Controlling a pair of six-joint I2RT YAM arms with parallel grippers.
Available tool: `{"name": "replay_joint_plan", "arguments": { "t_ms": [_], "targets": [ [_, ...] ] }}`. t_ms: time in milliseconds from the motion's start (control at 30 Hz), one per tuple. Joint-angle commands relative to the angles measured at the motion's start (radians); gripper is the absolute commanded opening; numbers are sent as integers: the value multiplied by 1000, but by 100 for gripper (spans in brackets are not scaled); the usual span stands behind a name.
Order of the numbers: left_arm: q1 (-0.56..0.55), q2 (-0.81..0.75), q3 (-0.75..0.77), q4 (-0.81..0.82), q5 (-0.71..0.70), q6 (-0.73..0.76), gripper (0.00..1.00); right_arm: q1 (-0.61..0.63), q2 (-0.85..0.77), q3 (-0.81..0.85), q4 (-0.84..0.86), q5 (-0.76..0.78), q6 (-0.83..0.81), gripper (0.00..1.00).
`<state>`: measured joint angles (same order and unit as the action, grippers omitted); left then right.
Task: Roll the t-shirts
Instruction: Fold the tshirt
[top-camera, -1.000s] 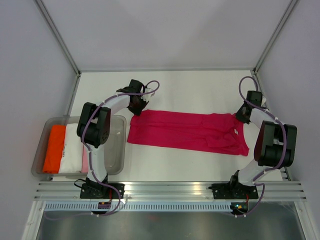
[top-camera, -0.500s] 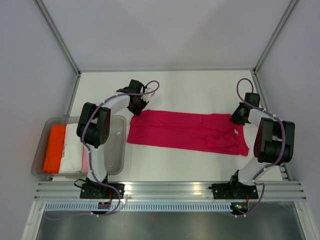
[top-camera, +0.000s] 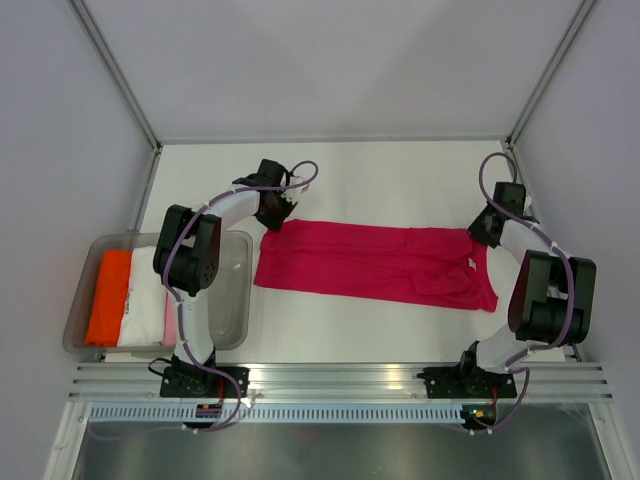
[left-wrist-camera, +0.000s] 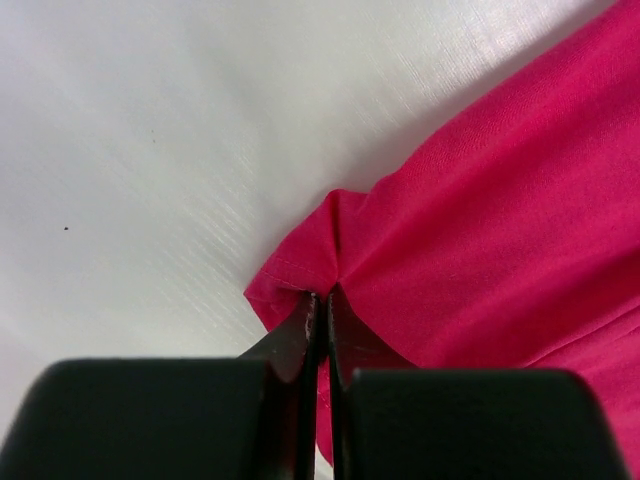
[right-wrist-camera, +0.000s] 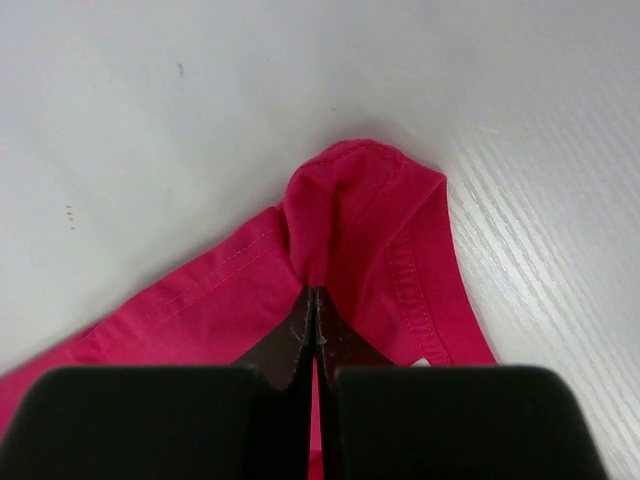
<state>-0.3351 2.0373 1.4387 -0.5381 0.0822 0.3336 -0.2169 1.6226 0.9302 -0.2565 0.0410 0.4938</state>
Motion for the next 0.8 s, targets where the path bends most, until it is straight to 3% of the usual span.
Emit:
{"name": "replay_joint_plan", "arguments": {
  "t_ms": [0,467,633,767],
  "targets": [
    [16,-12,-14,-8,-38,-25,2,1,-95,10,-27,43,8,0],
    [16,-12,-1,-8,-38,-16,2,1,-70,-83,-7,16,19,1],
    [16,-15,-3,-10,-42,-11,2,1,-14,-12,-36,39,-24,23],
    [16,-23,-1,-10,-42,-8,2,1,-69,41,-84,111,-38,28]
  ]
}}
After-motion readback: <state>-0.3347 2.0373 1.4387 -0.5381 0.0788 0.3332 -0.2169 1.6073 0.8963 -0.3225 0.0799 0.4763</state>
